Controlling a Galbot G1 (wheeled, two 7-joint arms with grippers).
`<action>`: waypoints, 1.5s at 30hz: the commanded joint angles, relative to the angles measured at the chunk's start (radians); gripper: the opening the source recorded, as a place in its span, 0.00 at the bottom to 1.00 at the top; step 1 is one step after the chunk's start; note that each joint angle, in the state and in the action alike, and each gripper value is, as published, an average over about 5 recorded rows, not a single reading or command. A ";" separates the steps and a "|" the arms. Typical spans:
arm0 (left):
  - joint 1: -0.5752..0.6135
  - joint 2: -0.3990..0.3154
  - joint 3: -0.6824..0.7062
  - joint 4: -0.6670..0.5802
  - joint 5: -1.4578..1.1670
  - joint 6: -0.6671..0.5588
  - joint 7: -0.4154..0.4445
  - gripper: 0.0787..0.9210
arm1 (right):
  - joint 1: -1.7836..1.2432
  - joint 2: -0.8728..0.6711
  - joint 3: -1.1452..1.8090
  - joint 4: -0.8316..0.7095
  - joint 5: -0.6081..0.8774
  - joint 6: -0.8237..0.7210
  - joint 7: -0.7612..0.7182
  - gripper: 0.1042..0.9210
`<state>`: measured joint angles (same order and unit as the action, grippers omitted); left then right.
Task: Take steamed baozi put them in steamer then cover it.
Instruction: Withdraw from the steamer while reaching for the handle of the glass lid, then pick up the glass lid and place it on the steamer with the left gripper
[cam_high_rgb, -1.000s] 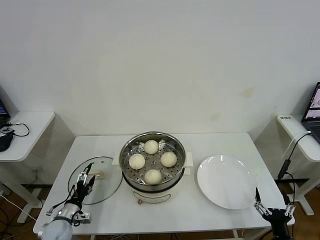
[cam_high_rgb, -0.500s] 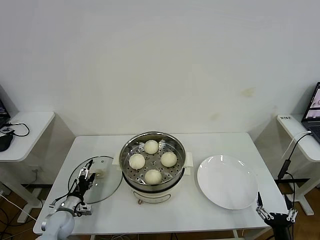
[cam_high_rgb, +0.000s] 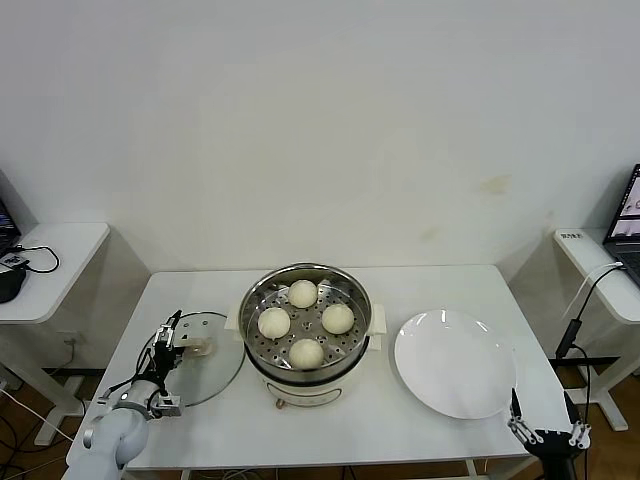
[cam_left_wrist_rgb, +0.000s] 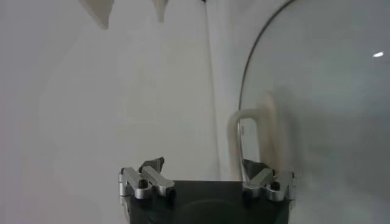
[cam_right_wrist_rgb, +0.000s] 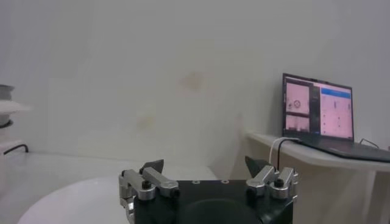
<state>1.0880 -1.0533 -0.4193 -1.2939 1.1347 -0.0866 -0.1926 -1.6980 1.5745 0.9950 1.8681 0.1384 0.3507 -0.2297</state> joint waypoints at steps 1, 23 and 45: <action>-0.025 -0.004 0.008 0.032 -0.008 0.001 0.003 0.88 | -0.001 0.002 -0.003 -0.004 -0.004 0.002 0.001 0.88; 0.000 -0.038 -0.031 0.034 0.008 -0.006 -0.045 0.39 | 0.011 -0.010 -0.030 -0.019 -0.009 0.004 -0.003 0.88; 0.251 0.117 -0.248 -0.595 -0.171 0.157 0.135 0.08 | 0.053 -0.080 -0.093 -0.042 -0.021 0.012 -0.006 0.88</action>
<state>1.2390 -1.0236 -0.5808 -1.5564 1.0794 -0.0245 -0.1664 -1.6526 1.5117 0.9174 1.8302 0.1196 0.3603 -0.2352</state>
